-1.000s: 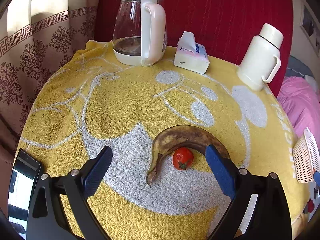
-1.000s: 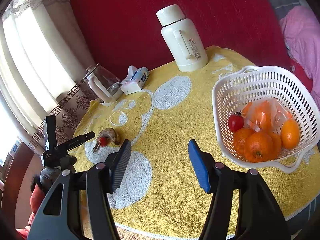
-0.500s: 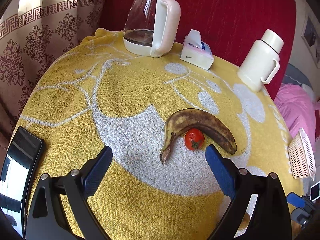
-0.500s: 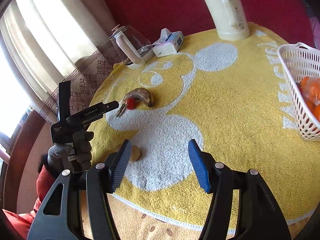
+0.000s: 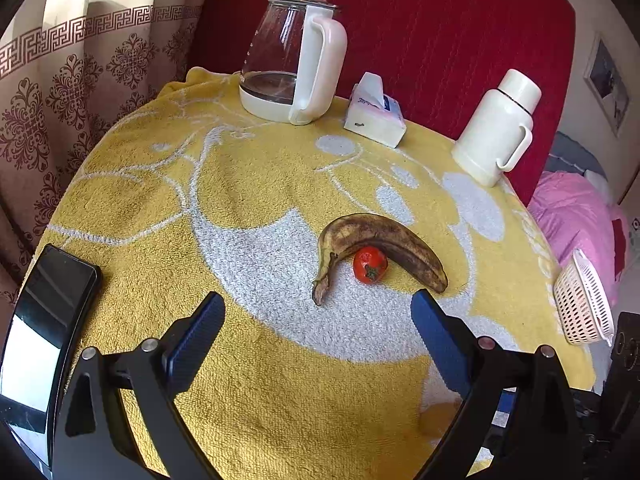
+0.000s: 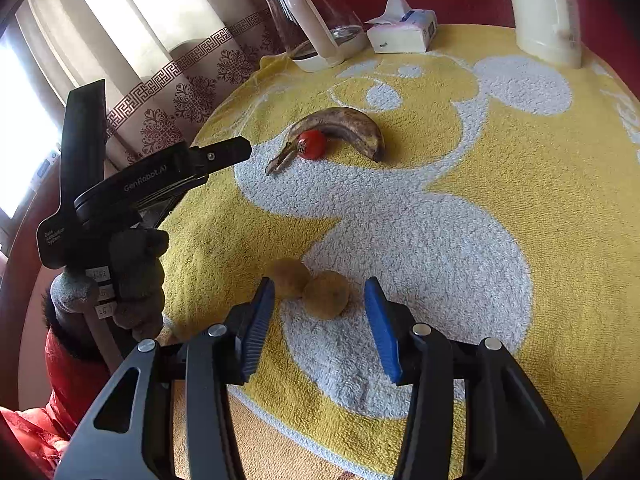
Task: Organize fruits
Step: 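Grasp a kiwi with the right tool while the left tool grasps the other kiwi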
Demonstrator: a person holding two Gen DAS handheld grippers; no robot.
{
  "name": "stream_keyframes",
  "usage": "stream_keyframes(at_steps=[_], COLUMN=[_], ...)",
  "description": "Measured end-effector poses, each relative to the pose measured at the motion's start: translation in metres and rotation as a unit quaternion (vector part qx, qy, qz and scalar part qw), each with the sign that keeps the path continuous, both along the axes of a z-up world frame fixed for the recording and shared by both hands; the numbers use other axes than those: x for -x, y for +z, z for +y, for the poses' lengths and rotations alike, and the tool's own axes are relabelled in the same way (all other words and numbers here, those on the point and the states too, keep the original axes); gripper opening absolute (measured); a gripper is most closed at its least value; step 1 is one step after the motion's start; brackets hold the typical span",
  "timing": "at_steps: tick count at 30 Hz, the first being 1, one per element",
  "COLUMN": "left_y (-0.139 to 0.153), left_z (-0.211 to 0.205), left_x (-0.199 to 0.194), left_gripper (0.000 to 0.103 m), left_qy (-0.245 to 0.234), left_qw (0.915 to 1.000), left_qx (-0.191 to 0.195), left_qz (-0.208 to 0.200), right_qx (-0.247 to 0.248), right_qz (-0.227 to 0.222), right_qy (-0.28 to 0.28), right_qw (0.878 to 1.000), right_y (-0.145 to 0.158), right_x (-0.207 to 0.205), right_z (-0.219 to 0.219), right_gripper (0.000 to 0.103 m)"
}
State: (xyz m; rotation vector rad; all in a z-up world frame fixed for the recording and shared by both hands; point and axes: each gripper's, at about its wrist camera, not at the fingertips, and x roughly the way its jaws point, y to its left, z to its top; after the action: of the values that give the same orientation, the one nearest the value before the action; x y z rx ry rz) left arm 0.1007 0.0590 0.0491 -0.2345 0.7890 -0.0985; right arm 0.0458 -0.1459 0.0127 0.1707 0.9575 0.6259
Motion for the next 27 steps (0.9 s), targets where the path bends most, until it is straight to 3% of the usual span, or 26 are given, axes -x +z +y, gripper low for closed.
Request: stream_keyframes(at_steps=[6, 8, 19, 27], left_y=[0.003, 0.004, 0.0, -0.013], left_z=[-0.007, -0.009, -0.032, -0.057], left_x=[0.005, 0.007, 0.022, 0.032], left_gripper=[0.093, 0.093, 0.093, 0.08], left_qy=[-0.011, -0.012, -0.052, -0.099], left_qw=[0.9999, 0.9999, 0.9985, 0.9944], left_qx=[-0.009, -0.009, -0.02, -0.032], left_qz=[-0.007, -0.007, -0.004, 0.016], right_qx=[0.012, 0.01, 0.011, -0.008], right_qz=[0.007, 0.006, -0.014, -0.026], right_qy=[0.005, 0.001, -0.016, -0.06], right_qw=[1.0, 1.0, 1.0, 0.998], right_y=[-0.01, -0.008, 0.0, 0.009], right_x=[-0.003, -0.004, 0.006, 0.007], right_z=[0.006, 0.003, -0.009, -0.037], right_gripper=[0.037, 0.027, 0.027, 0.027])
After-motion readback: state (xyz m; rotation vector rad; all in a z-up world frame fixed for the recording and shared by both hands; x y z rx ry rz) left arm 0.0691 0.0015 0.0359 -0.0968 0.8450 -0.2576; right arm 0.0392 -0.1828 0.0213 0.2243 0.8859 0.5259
